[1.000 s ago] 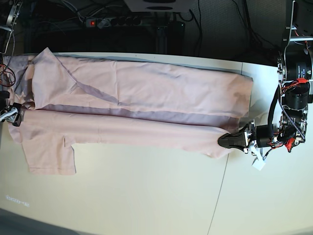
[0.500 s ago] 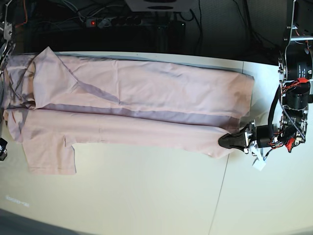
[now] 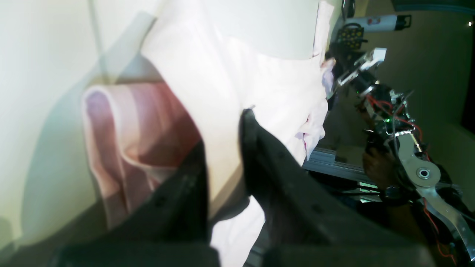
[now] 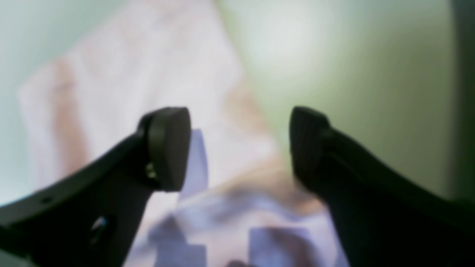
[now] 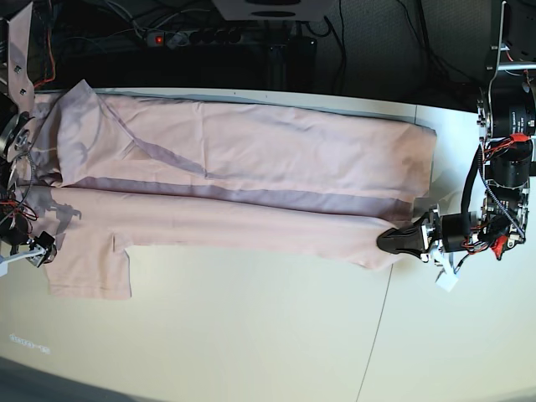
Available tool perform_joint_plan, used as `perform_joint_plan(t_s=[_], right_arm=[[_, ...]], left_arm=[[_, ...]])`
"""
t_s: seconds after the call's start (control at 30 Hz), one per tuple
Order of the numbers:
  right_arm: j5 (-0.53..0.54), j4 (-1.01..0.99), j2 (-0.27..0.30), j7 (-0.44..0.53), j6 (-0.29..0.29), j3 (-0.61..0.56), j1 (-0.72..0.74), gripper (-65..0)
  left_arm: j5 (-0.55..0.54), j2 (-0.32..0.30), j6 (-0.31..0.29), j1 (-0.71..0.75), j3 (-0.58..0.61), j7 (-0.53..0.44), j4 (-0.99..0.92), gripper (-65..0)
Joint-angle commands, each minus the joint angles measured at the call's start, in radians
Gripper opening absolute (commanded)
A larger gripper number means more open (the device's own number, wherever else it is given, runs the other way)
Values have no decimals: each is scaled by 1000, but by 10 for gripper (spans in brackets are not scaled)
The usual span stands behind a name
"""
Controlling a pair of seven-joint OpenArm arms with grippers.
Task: Fold the T-shirt properly
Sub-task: 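Hold the folded edge with the left gripper while the right gripper regrasps the shirt end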
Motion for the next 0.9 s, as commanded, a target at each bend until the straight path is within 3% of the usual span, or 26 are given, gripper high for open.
perform_joint_plan(t_s=[0.0, 0.23, 0.63, 0.87], right_arm=[[8, 16, 27, 18, -5, 2, 29, -233], [9, 16, 58, -2, 5, 2, 14, -233], [-40, 16, -45, 11, 5, 2, 8, -256], [-66, 16, -74, 15, 6, 2, 8, -256]], left_arm=[[-24, -21, -28, -31, -3, -3, 14, -650], [-24, -27, -28, -31, -3, -3, 14, -650], [-24, -25, -28, -30, -3, -3, 14, -650], [-24, -25, -28, -30, -3, -3, 14, -650]])
